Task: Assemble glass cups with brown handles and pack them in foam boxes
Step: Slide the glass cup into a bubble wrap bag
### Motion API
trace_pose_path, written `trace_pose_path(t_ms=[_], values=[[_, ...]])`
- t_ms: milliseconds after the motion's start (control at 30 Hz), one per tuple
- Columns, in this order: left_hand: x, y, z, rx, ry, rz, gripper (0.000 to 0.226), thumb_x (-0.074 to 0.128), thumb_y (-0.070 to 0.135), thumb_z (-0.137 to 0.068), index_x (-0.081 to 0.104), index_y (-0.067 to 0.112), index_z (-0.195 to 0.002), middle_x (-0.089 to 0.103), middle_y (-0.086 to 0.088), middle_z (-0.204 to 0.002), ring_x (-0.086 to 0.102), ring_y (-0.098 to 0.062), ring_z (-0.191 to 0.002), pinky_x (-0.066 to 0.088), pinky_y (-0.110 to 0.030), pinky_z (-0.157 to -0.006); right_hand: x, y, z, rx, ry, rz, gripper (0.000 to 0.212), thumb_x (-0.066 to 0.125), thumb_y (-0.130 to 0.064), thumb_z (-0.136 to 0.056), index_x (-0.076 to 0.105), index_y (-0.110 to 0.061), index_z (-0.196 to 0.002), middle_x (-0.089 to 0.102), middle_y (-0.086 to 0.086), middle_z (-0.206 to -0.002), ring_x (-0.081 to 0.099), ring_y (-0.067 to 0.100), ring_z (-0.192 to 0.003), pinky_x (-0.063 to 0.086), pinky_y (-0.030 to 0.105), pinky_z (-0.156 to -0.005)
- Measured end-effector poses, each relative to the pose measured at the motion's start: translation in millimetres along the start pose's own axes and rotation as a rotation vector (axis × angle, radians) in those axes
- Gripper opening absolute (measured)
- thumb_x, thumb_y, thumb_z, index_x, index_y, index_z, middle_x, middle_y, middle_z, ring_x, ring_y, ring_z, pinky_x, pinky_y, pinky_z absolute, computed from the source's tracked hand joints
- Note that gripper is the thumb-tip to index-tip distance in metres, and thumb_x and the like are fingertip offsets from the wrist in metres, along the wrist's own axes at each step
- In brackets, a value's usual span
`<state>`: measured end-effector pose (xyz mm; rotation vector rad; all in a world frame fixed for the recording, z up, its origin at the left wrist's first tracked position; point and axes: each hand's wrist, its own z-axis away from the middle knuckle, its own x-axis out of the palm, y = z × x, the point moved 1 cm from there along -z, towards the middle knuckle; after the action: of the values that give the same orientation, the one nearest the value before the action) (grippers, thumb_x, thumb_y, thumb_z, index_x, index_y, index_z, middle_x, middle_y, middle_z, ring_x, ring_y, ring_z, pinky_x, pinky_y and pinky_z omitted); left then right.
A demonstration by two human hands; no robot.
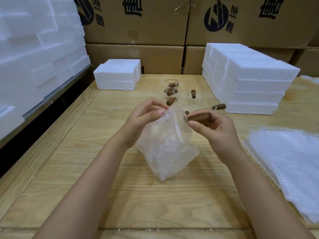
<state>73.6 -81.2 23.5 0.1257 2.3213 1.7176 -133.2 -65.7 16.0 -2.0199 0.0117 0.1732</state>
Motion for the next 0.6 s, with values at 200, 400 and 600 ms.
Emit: trace_pose_path(t_ms=[200, 400, 600], values=[[-1, -6, 4, -0.053, -0.162, -0.022, 0.078, 0.081, 0.018, -0.067, 0.046, 0.031, -0.137, 0.068, -0.004, -0.117, 0.064, -0.016, -0.110, 0.052, -0.027, -0.090, -1, 0, -1, 0.083, 0.005, -0.120, 0.017, 0.073, -0.023, -0.068, 0.072, -0.019, -0.084, 0.071, -0.007, -0.077, 0.066, 0.009, -0.079, 0.052, 0.021, -0.076], [19, -8, 2, 0.024, 0.023, 0.040, 0.081, 0.078, 0.018, -0.067, 0.043, 0.032, -0.139, 0.061, 0.002, -0.123, 0.060, -0.010, -0.113, 0.053, -0.026, -0.084, 3, 2, -2, 0.162, 0.033, -0.205, 0.019, 0.074, -0.022, -0.067, 0.073, -0.019, -0.086, 0.074, -0.003, -0.083, 0.068, 0.010, -0.085, 0.052, 0.018, -0.075], [28, -4, 3, 0.163, 0.134, 0.005, 0.075, 0.080, 0.016, -0.067, 0.049, 0.032, -0.133, 0.062, -0.005, -0.116, 0.058, -0.014, -0.112, 0.049, -0.037, -0.098, 8, 2, -2, 0.321, -0.034, -0.256, 0.023, 0.076, -0.035, -0.057, 0.076, -0.030, -0.080, 0.072, -0.009, -0.081, 0.068, 0.005, -0.083, 0.053, 0.020, -0.063]])
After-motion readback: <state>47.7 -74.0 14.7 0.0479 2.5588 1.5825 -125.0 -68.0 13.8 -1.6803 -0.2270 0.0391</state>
